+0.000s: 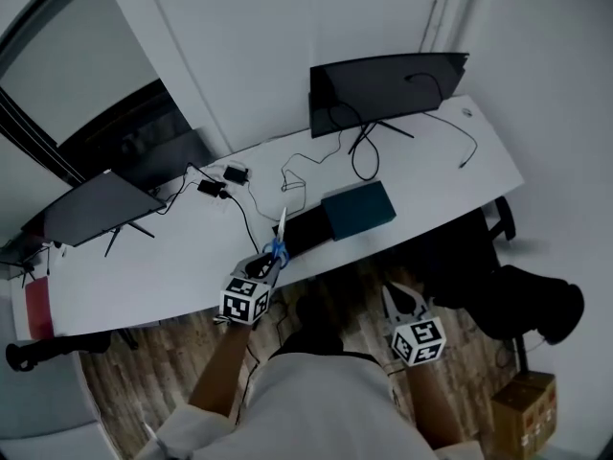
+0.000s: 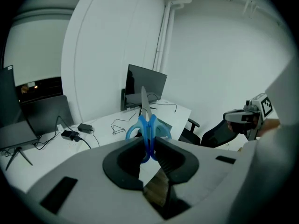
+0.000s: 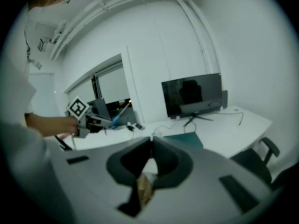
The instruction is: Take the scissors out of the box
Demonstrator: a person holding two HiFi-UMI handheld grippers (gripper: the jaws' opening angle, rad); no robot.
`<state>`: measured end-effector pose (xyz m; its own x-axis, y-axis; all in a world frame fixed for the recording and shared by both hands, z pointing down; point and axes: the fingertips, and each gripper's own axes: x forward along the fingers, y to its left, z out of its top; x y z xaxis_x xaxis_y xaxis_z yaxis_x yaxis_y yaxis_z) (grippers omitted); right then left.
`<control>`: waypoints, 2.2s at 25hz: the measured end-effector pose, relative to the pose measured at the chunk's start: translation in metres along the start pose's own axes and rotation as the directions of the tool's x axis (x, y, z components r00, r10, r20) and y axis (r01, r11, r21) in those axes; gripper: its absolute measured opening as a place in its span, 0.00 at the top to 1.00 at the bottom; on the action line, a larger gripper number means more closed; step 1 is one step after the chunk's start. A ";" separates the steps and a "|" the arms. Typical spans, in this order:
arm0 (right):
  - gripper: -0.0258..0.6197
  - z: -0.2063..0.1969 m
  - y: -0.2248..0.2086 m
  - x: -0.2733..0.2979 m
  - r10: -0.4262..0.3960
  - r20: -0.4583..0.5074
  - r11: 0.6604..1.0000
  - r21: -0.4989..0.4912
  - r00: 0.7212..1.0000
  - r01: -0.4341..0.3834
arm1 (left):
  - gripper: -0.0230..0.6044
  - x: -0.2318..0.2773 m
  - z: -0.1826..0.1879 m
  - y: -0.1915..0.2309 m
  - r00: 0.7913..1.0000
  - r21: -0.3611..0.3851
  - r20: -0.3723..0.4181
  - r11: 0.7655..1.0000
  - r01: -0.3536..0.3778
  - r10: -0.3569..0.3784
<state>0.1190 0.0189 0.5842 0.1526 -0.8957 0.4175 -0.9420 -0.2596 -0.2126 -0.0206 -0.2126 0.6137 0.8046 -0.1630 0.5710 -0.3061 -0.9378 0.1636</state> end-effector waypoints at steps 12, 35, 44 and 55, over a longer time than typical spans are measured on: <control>0.91 -0.006 0.020 -0.049 0.037 0.071 0.999 0.014 0.997 -0.038 | 0.80 -0.088 0.002 -0.031 0.993 -0.042 0.108 0.998 -0.038 0.042; 0.91 0.051 0.087 -0.028 -0.079 0.193 0.995 -0.048 0.978 0.090 | 0.80 -0.159 0.009 0.049 0.980 -0.017 0.200 1.000 0.016 -0.013; 0.91 0.066 0.091 -0.020 -0.100 0.211 0.993 -0.040 0.972 0.111 | 0.80 -0.159 0.025 0.063 0.974 -0.004 0.225 0.999 0.039 -0.037; 0.91 0.067 0.092 -0.021 -0.114 0.209 0.991 -0.044 0.971 0.125 | 0.80 -0.157 0.030 0.060 0.972 0.004 0.227 0.998 0.062 -0.061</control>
<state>0.0497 -0.0105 0.4965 0.3178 -0.9159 0.2451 -0.9276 -0.3538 -0.1197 -0.1500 -0.2529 0.5102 0.9161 -0.1707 0.3627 -0.2538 -0.9473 0.1952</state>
